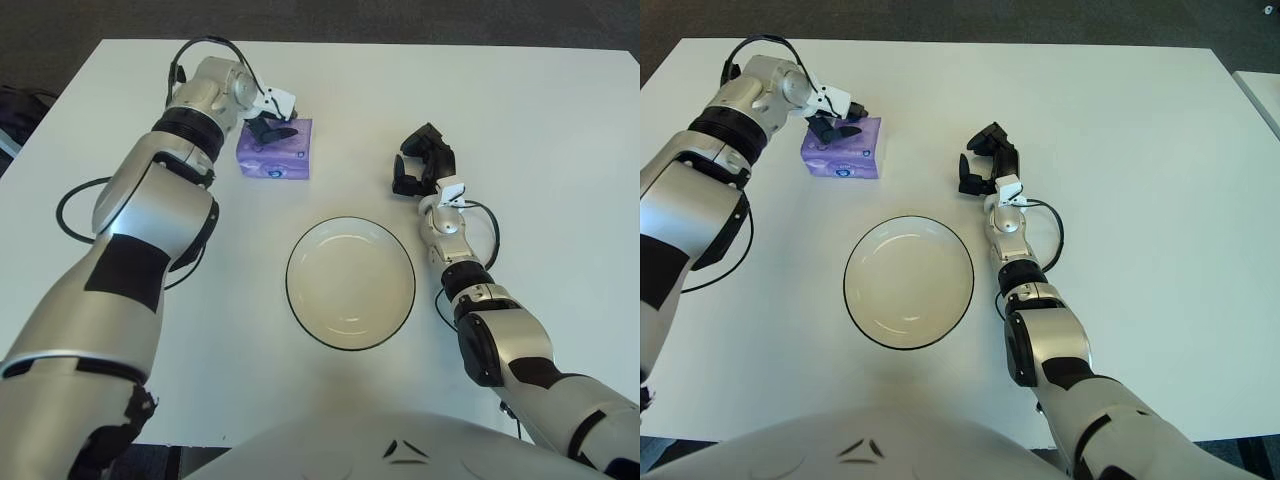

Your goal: Put the tissue paper into the plate.

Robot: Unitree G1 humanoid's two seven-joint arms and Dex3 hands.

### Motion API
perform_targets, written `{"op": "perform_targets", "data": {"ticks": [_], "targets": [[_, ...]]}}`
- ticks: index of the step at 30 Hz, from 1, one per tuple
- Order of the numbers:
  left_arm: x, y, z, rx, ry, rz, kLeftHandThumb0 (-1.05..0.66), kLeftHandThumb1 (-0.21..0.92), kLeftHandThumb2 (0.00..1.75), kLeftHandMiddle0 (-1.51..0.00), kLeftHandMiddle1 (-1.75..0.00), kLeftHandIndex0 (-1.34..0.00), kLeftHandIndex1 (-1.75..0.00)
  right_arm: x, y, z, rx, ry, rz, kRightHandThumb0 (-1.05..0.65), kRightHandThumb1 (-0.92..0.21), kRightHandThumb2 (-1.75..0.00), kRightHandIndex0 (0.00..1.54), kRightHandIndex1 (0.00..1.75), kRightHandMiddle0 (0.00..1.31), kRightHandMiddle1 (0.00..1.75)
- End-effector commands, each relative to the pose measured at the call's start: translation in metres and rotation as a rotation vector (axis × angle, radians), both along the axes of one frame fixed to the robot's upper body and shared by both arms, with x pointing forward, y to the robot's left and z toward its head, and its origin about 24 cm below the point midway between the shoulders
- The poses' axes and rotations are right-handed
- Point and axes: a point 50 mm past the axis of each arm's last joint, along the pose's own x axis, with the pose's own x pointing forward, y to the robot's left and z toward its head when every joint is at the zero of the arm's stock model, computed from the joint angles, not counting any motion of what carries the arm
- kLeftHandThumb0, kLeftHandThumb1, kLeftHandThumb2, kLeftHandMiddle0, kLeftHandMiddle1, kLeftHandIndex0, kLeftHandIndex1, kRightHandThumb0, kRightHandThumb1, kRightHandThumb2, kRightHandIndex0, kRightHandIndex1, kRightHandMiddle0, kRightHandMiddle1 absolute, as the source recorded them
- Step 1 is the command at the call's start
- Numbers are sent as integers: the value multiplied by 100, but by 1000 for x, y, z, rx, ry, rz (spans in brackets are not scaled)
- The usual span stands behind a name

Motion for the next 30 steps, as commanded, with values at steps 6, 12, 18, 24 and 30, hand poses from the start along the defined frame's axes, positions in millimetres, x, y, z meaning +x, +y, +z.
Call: {"op": "perform_targets", "data": {"ticks": [6, 12, 18, 24, 30], "targets": [[-2, -6, -3, -23, 25, -31, -105, 92, 107, 0, 0, 0, 0, -93, -26, -141, -3, 666, -94, -1, -28, -136, 52, 175, 51, 175], [-3, -8, -4, 8, 50, -48, -105, 92, 99, 0, 0, 0, 0, -93, -26, -141, 0, 666, -97, -1, -29, -136, 52, 175, 51, 175], [-4, -8, -5, 33, 53, -46, -105, 92, 97, 0, 0, 0, 0, -93, -26, -140, 1, 661, -94, -1, -29, -136, 52, 175, 51, 175], [-4, -7, -7, 69, 30, -30, -105, 92, 98, 0, 0, 0, 0, -93, -26, -140, -1, 659, -90, -1, -29, -136, 52, 175, 51, 175], [-3, -4, -10, 107, -28, -13, -105, 92, 98, 0, 0, 0, 0, -92, -27, -140, -5, 661, -88, -1, -29, -136, 52, 175, 51, 175]]}}
